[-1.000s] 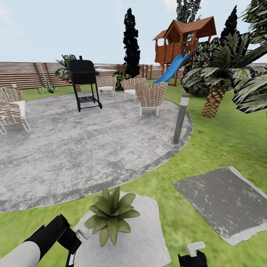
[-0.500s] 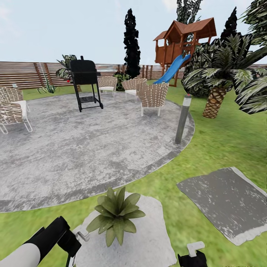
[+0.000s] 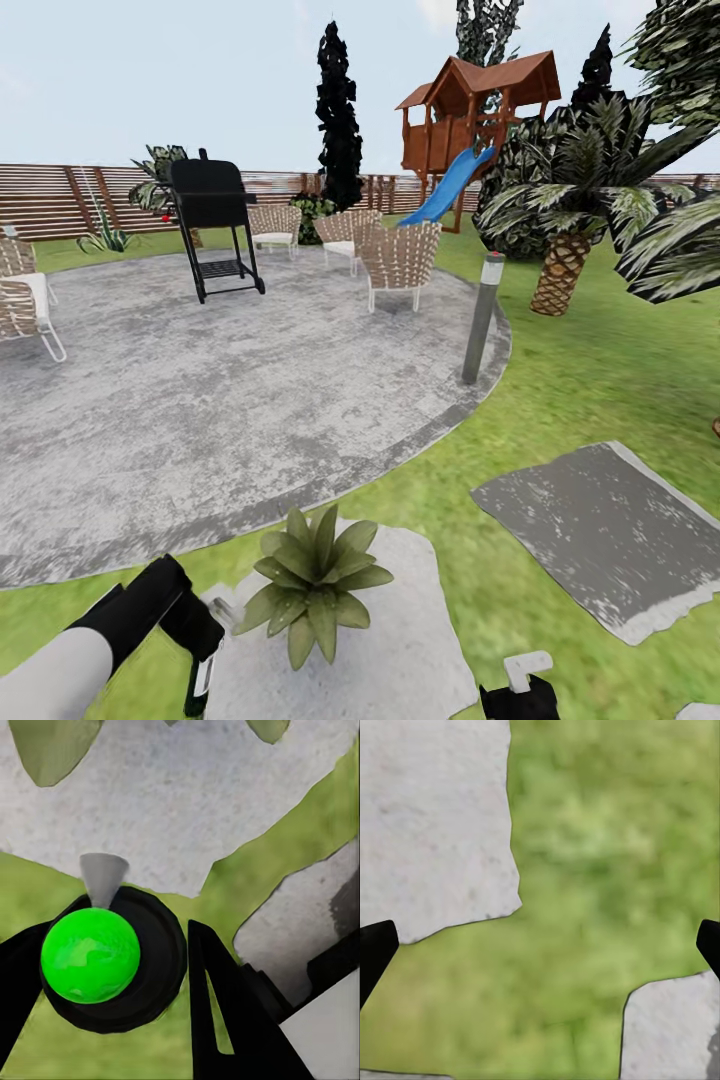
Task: Pick up the pesticide atomizer in the garden and spray insectifuge to fully cover both potted plants in the garden.
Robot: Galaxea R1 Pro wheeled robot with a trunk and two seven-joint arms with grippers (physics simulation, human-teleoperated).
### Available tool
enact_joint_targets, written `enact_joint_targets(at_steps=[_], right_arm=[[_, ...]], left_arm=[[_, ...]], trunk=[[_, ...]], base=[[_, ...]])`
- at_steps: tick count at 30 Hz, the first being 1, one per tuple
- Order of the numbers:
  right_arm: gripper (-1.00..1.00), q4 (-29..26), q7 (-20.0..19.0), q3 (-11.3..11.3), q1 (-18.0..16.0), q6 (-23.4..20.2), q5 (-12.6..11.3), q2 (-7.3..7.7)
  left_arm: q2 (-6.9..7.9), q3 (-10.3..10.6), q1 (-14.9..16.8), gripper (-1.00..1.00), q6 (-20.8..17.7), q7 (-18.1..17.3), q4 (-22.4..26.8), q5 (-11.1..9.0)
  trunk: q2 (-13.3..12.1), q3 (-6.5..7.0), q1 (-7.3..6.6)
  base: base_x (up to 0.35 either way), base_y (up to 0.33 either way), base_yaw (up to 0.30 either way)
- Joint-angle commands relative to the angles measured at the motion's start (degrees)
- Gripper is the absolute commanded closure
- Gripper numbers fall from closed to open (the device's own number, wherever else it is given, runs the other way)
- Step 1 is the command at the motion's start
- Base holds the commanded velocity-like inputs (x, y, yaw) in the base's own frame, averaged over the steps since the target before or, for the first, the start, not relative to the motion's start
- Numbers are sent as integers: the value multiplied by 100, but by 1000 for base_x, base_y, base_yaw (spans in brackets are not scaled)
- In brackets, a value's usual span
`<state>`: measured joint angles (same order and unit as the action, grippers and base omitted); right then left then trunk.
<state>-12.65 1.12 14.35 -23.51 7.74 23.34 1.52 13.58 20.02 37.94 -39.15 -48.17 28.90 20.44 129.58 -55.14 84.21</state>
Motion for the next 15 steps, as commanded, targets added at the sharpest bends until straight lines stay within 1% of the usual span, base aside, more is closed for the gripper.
enact_joint_targets(at_steps=[1,2,3,4,7,10,12,15], right_arm=[[-100,9,11,40,-5,26,60,-2],[-100,9,11,40,-5,26,61,-2],[-100,9,11,41,-5,26,63,-2],[-100,9,11,40,-5,26,65,-2],[-100,9,9,35,-5,26,65,-2],[-100,9,10,38,-5,26,66,-2],[-100,9,11,40,-5,26,66,-2],[-100,9,11,39,-5,26,66,-2]], left_arm=[[17,16,61,100,-19,-86,16,73],[30,16,130,100,-26,-128,3,201],[32,13,135,100,-28,-147,-11,348],[26,15,114,100,-17,-160,-28,544],[29,18,98,100,34,-170,-64,625],[26,19,85,100,67,-167,-224,643],[24,12,82,100,87,-167,-451,649],[17,5,82,100,91,-158,-523,651]], trunk=[[2,-6,-1],[2,-6,-1],[2,-6,-1],[2,-6,-1],[2,-6,-1],[2,-6,-1],[2,-6,-1],[2,-6,-1]], base=[[0,2,-1],[0,1,0],[0,0,0],[0,0,0],[0,0,0],[0,0,0],[0,0,0],[0,0,0]])
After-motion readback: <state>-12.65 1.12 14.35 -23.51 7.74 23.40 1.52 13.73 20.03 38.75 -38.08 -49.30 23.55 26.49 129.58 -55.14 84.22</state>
